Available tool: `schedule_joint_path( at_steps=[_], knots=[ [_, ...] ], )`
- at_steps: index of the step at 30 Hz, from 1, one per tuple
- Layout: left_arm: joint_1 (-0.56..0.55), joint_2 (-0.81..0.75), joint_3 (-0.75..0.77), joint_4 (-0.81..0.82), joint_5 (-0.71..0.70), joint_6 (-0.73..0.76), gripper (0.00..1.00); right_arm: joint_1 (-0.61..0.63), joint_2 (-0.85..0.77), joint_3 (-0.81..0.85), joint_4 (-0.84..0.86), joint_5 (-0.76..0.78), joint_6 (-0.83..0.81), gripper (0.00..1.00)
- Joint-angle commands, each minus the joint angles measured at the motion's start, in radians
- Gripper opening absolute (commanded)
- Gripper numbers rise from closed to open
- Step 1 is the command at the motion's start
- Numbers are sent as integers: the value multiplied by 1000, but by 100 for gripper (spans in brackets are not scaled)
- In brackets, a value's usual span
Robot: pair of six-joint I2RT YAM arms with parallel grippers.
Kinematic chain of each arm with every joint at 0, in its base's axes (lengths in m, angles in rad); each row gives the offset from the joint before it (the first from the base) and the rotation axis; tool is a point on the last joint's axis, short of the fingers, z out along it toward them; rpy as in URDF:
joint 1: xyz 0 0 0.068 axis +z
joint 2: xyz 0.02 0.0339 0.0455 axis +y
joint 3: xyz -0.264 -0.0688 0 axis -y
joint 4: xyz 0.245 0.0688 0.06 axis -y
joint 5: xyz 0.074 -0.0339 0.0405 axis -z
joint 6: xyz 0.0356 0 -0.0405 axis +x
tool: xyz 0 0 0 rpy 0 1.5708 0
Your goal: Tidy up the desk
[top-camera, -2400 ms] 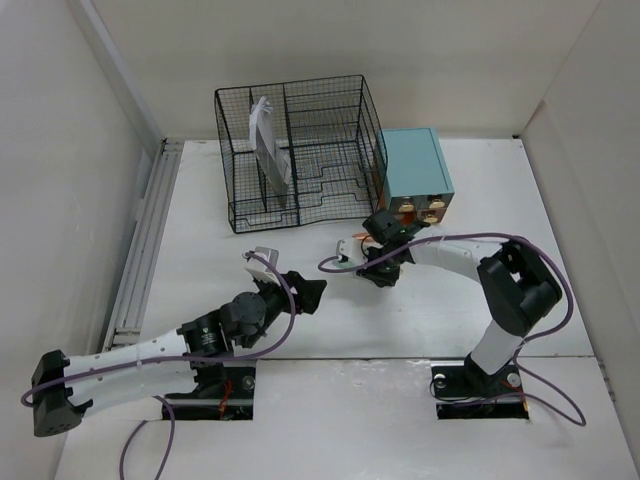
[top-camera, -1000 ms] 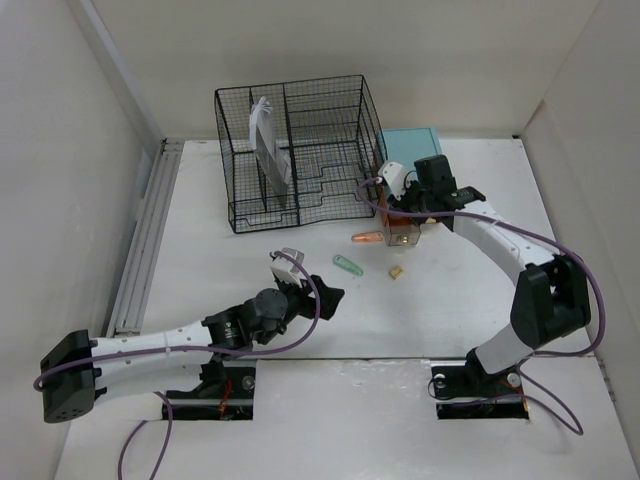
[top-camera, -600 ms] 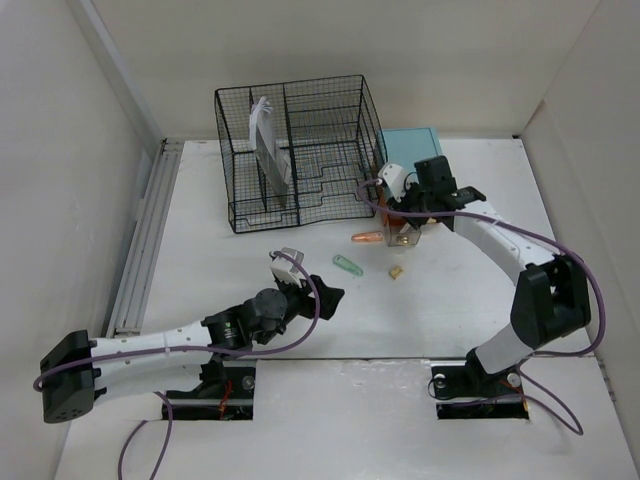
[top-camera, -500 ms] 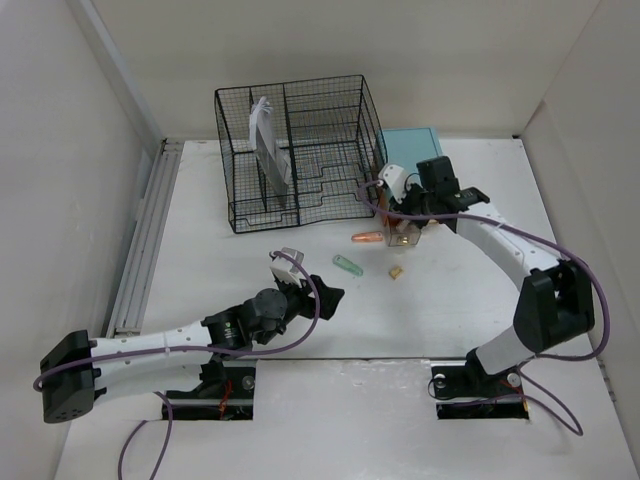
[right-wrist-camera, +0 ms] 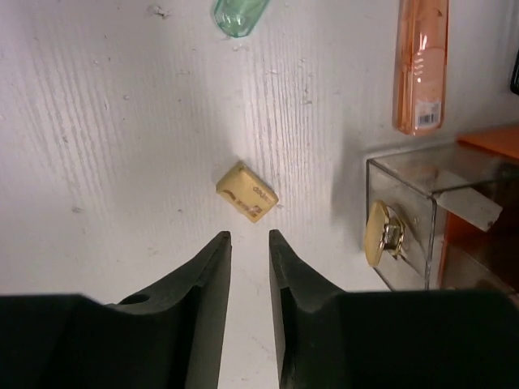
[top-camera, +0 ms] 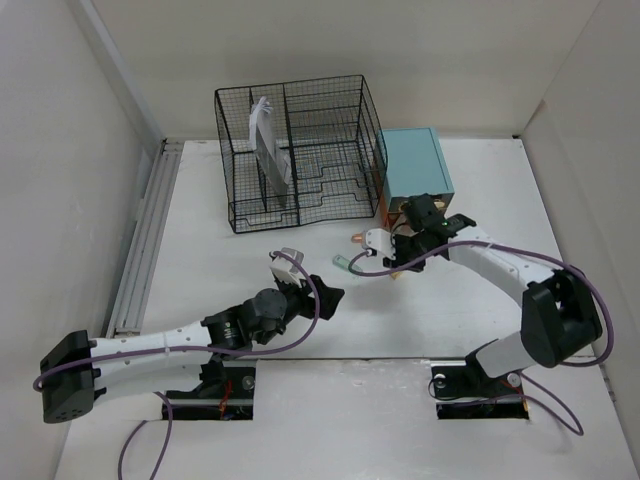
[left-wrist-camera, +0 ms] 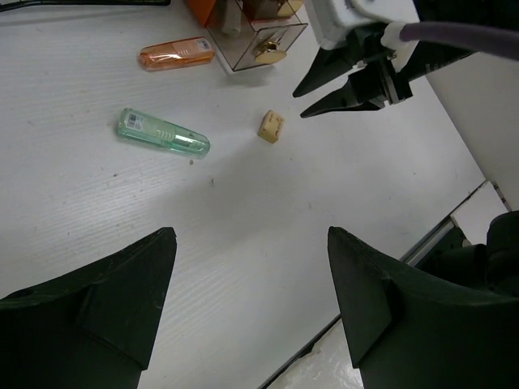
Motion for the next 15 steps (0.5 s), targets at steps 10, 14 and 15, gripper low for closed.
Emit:
schedule_joint_path(
  at_steps=[10,14,15],
  knots=[
    [0,-84,-28,8,4,-16,73,83,157,36,27,81,-84,41],
    [0,-95,-47,7,-5,-16,73,83,180,36,38,102,-84,44],
    [0,-95,-47,7,-5,-16,73,83,180,36,38,111,-84,44]
  ],
)
